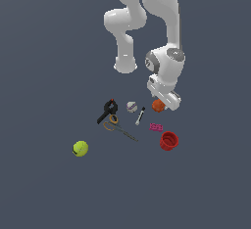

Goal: Pick up a designated object from a clutter of objects.

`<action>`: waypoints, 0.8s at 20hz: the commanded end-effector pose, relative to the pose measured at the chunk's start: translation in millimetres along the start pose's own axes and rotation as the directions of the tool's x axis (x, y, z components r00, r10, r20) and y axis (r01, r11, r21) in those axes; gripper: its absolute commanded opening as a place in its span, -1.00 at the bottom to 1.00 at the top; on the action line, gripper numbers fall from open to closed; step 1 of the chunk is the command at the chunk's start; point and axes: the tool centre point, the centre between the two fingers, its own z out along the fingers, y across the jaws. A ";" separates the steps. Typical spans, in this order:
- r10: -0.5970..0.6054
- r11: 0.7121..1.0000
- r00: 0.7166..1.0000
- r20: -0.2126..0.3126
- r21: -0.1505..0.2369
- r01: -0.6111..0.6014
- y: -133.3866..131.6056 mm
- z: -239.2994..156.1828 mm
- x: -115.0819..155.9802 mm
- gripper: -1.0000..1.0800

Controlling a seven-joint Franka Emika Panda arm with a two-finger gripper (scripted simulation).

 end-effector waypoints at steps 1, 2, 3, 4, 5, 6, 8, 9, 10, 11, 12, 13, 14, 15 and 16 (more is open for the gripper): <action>0.001 1.000 1.000 0.000 0.000 -0.001 0.2 10.0 -0.2 0.92; 0.001 1.000 1.000 0.000 0.000 -0.001 0.2 13.0 -0.4 0.92; 0.001 1.000 1.000 0.000 0.000 -0.001 0.2 15.5 -0.2 0.92; 0.001 1.000 1.000 0.000 0.000 -0.001 0.1 17.5 -0.3 0.92; 0.001 1.000 1.000 0.000 0.000 -0.001 0.1 19.1 -0.4 0.92; 0.001 1.000 1.000 0.000 0.000 -0.001 0.0 20.2 -0.4 0.92; 0.001 1.000 1.000 0.000 0.000 -0.001 -0.3 21.0 -0.4 0.92; 0.001 1.000 1.000 0.000 0.000 -0.001 -0.5 20.6 -0.4 0.92; 0.001 1.000 1.000 0.000 0.000 -0.001 -0.6 20.0 -0.3 0.92; 0.001 1.000 1.000 0.001 0.001 -0.001 -0.7 19.7 -0.3 0.92; 0.001 1.000 1.000 0.001 0.001 -0.001 -0.7 19.7 -0.3 -1.00; 0.001 1.000 1.000 0.001 0.001 -0.001 -0.7 19.7 -0.3 -1.00; 0.001 1.000 1.000 0.001 0.001 -0.001 -0.7 19.7 -0.3 -1.00; 0.001 1.000 1.000 0.001 0.001 -0.001 -0.7 19.7 -0.3 -1.00; 0.001 1.000 1.000 0.001 0.001 -0.001 -0.7 19.7 -0.3 -1.00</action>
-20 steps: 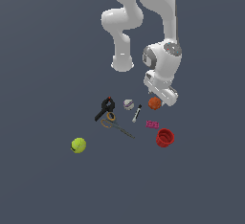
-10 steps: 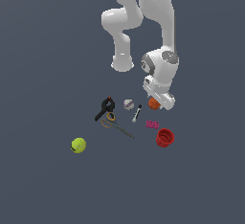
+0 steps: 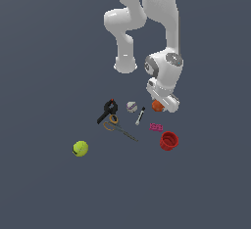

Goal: Pick up a designated object from a clutter of objects.

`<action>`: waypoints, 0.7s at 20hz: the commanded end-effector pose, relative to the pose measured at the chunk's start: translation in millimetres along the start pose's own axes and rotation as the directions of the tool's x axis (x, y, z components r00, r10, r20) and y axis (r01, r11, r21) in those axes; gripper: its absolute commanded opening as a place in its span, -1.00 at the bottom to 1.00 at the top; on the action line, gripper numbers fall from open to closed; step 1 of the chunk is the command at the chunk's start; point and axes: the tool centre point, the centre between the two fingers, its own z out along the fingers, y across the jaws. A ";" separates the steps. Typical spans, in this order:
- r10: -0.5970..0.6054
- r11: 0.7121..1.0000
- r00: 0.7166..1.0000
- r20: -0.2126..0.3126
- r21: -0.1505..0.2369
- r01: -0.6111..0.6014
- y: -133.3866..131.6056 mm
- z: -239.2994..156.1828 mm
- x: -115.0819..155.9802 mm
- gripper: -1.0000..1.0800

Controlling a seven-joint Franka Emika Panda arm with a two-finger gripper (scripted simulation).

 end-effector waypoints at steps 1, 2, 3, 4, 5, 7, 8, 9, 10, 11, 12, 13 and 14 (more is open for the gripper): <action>0.000 1.000 1.000 0.000 0.001 0.000 -0.4 -0.4 0.1 -1.00; 0.000 1.000 1.000 0.000 0.001 0.000 -0.4 -0.4 0.1 -1.00; 0.000 1.000 1.000 0.000 0.001 0.000 -0.4 -0.4 0.1 -1.00; 0.000 1.000 1.000 0.000 0.001 0.000 -0.4 -0.4 0.1 -1.00; 0.000 1.000 1.000 0.000 0.001 0.000 -0.4 -0.4 0.1 -1.00; 0.000 1.000 1.000 0.000 0.000 0.000 0.0 -0.2 0.2 -1.00; 0.000 1.000 1.000 0.000 0.000 0.000 0.2 -0.8 0.4 -1.00; 0.000 1.000 1.000 0.000 0.000 0.000 0.5 -1.7 0.9 -1.00; 0.000 1.000 1.000 0.000 0.000 0.000 0.8 -3.0 1.6 -1.00; 0.000 1.000 1.000 0.000 0.000 0.000 1.3 -4.7 2.5 -1.00; 0.000 1.000 1.000 0.000 0.000 0.000 2.0 -6.8 3.5 -1.00; 0.000 1.000 1.000 0.000 0.000 0.000 2.7 -9.3 4.8 -1.00; 0.000 1.000 1.000 0.000 0.000 0.000 3.5 -12.1 6.4 -1.00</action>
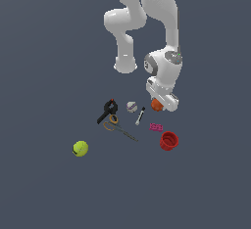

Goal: Pick up a designated object from a clutter of objects.

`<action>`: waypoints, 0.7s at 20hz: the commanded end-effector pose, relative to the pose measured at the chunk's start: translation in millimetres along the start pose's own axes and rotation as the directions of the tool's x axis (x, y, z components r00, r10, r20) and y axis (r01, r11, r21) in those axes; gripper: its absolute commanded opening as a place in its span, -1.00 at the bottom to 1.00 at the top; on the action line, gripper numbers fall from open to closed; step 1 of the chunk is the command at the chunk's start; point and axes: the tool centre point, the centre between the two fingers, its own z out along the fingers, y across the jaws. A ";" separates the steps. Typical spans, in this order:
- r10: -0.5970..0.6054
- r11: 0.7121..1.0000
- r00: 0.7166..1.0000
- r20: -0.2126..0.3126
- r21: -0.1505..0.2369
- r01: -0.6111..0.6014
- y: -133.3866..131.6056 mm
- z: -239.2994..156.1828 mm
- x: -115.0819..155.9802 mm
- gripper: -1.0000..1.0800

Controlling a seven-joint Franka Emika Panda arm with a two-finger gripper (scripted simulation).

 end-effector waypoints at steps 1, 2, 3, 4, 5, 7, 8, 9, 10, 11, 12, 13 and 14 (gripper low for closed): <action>0.001 1.000 1.000 0.000 0.002 -0.001 1.3 -7.5 4.0 -1.00; 0.001 1.000 1.000 0.000 0.002 -0.001 2.4 -11.1 5.8 -1.00; 0.001 1.000 1.000 0.000 0.002 -0.001 3.6 -15.1 7.9 -1.00; 0.001 1.000 1.000 0.000 0.002 -0.001 4.8 -19.5 10.1 -1.00; 0.001 1.000 1.000 0.000 0.002 -0.001 6.3 -24.1 12.8 -1.00; 0.001 1.000 1.000 0.000 0.002 -0.001 9.4 -34.8 18.4 -1.00; 0.001 1.000 1.000 0.000 0.002 -0.001 11.1 -40.8 21.5 -1.00; 0.001 1.000 1.000 0.000 0.002 -0.001 13.0 -47.1 24.8 -1.00; 0.001 1.000 1.000 0.001 0.002 -0.001 14.9 -53.7 28.7 -1.00; 0.001 1.000 1.000 0.001 0.002 -0.001 17.0 -60.7 32.4 -1.00; 0.001 1.000 1.000 0.001 0.002 -0.001 19.1 -68.1 36.4 -1.00; 0.001 1.000 1.000 0.001 0.002 -0.001 21.3 -75.8 40.5 -1.00; 0.002 1.000 1.000 0.000 0.002 -0.002 23.6 -83.7 45.0 -1.00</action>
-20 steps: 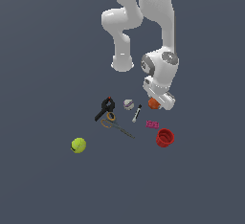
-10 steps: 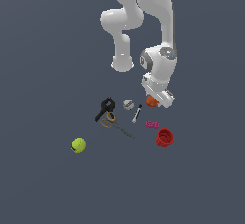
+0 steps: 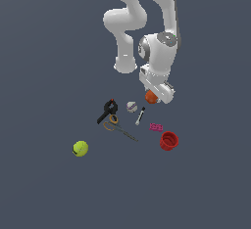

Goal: Pick up a designated object from a clutter of objects.

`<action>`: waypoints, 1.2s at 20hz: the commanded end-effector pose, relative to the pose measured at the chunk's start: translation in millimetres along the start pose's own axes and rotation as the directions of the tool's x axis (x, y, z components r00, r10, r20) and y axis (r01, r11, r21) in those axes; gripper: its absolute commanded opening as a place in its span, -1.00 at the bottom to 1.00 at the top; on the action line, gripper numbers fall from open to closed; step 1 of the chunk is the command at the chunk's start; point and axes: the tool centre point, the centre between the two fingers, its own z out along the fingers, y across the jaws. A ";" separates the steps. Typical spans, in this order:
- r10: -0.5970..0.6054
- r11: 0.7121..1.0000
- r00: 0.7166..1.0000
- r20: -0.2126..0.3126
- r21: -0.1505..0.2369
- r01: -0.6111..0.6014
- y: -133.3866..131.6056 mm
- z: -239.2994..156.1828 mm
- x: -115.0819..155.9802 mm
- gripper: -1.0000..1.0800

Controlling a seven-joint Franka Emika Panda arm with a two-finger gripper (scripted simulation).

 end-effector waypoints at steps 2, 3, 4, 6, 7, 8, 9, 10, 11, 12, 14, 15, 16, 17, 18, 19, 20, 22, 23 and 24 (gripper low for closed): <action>0.000 1.000 1.000 0.000 0.002 0.000 7.7 -28.6 15.2 -1.00; 0.001 1.000 1.000 -0.001 0.002 -0.001 10.1 -37.0 19.8 -1.00; 0.001 1.000 1.000 -0.001 0.002 -0.001 12.5 -45.6 24.4 -1.00; 0.001 1.000 1.000 -0.001 0.002 -0.001 17.2 -62.5 33.5 -1.00; 0.001 1.000 1.000 -0.001 0.002 -0.001 19.5 -70.9 38.0 -1.00; 0.001 1.000 1.000 -0.001 0.002 -0.001 21.8 -79.2 42.5 -1.00; 0.001 1.000 1.000 -0.002 0.002 -0.001 24.2 -87.6 47.0 -1.00; 0.001 1.000 1.000 -0.002 0.002 -0.001 26.4 -95.9 51.5 -1.00; 0.001 1.000 1.000 -0.002 0.002 -0.001 28.7 -104.3 55.9 -1.00; 0.001 1.000 1.000 -0.002 0.002 -0.001 30.9 -112.6 60.3 -1.00; 0.001 1.000 1.000 -0.002 0.002 -0.001 35.4 -129.4 69.2 -1.00; 0.001 1.000 1.000 -0.002 0.002 -0.001 37.6 -137.9 73.7 -1.00; 0.001 1.000 1.000 -0.002 0.002 -0.001 39.8 -146.4 78.1 -1.00; 0.002 1.000 1.000 -0.002 0.002 -0.002 42.2 -155.1 82.9 -1.00; 0.002 1.000 1.000 -0.002 0.002 -0.002 44.4 -163.8 87.4 -1.00; 0.002 1.000 1.000 -0.002 0.002 -0.002 46.6 -172.5 92.0 -1.00; 0.002 1.000 1.000 -0.002 0.002 -0.002 48.8 -181.4 96.7 -1.00; 0.002 1.000 1.000 -0.001 0.002 -0.002 53.2 -199.3 106.1 -1.00; 0.002 1.000 1.000 -0.001 0.002 -0.002 55.3 -208.2 110.9 -1.00; 0.002 1.000 1.000 -0.001 0.002 -0.002 57.3 -216.9 115.5 -1.00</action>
